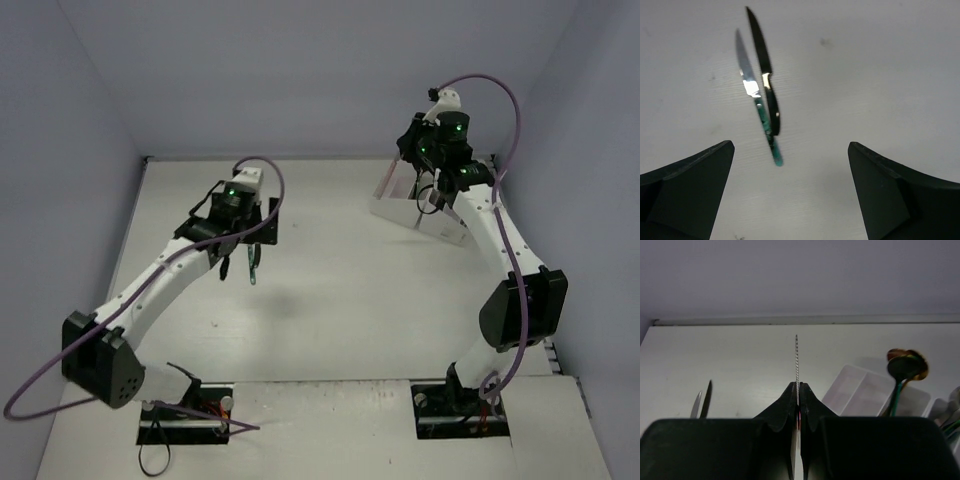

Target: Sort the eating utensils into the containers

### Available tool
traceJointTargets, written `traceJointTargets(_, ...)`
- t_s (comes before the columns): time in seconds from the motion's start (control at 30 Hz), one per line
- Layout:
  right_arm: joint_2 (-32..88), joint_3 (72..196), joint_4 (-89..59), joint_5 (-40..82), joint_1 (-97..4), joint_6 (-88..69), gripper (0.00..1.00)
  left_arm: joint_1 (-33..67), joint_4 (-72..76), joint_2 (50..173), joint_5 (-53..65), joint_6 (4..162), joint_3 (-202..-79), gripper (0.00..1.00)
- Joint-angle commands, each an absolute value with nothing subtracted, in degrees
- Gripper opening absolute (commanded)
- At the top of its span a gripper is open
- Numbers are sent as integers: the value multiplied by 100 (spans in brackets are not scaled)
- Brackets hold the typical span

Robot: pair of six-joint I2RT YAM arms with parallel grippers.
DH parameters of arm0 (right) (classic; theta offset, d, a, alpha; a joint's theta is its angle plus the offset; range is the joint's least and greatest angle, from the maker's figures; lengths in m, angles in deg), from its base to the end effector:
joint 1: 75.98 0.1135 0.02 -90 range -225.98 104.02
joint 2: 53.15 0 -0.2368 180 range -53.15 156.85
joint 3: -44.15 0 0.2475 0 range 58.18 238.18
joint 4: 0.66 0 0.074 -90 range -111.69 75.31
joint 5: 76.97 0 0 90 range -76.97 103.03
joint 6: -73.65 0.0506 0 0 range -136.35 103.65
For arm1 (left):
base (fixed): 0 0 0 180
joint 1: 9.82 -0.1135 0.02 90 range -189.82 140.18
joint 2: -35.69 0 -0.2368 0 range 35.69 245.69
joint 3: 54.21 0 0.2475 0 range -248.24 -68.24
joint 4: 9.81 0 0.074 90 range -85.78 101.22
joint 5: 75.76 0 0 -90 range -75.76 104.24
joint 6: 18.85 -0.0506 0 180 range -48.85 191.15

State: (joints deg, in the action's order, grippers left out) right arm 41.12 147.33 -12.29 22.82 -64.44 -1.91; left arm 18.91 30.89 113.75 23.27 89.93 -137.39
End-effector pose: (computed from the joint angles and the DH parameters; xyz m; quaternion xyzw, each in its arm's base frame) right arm 0.3959 0.0896 0.3821 -0.0406 0.7223 0.2147 0.6561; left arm 0.2830 -0.1461 0.2951 0.0410 0.8864 -0.1195 0.4454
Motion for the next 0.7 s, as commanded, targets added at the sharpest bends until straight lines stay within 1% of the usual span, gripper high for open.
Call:
traceJointTargets(0.0, 4674, 15657, -871, 2182, -6733, -544, 0, 1080, 3535, 10425, 2033, 9035, -13668, 98)
traceJointTargets(0.2, 5616, 16476, -874, 2305, -6907, -612, 0, 629, 3598, 9938, 1916, 8640, -13195, 97)
traceJointTargets(0.37, 6286, 16856, -865, 2406, -6913, -668, 0, 409, 3562, 9921, 1763, 8540, -12825, 98)
traceJointTargets(0.5, 6671, 16972, -880, 2566, -6916, -605, 0, 314, 3592, 9908, 1659, 8565, -12806, 98)
traceJointTargets(0.67, 6848, 16711, -880, 2733, -6913, -494, 0, 189, 3578, 9914, 1559, 8617, -12800, 97)
